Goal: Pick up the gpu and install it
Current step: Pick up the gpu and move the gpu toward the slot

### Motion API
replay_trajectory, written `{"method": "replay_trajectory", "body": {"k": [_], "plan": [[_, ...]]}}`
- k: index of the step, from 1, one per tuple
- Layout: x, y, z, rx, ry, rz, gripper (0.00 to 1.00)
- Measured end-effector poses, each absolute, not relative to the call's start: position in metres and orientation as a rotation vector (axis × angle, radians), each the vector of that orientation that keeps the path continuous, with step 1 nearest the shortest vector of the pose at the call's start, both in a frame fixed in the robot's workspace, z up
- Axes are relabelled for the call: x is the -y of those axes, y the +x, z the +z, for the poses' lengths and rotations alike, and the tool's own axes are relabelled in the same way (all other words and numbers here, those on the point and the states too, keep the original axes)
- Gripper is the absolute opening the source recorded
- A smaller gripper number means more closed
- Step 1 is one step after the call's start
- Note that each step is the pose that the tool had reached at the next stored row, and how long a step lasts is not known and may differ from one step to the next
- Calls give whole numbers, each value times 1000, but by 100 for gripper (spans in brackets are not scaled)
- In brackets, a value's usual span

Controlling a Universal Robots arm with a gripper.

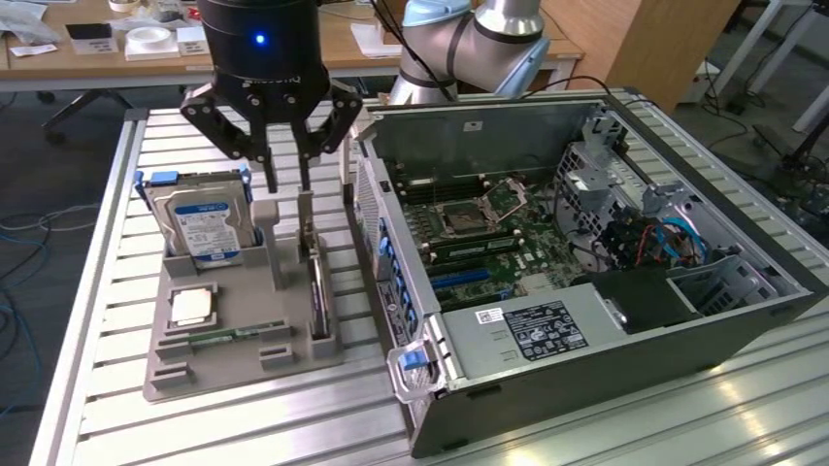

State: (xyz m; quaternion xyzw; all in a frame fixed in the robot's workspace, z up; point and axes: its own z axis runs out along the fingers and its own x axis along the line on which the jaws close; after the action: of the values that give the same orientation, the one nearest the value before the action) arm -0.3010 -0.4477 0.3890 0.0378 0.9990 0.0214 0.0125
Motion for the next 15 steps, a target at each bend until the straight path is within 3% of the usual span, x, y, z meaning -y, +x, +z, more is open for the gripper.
{"method": "replay_trajectory", "body": {"k": [1,2,15], "plan": [[448,-301,389,-3114,118,67,35],[448,-301,389,-3114,118,67,42],[448,-301,384,-3113,118,67,42]]}}
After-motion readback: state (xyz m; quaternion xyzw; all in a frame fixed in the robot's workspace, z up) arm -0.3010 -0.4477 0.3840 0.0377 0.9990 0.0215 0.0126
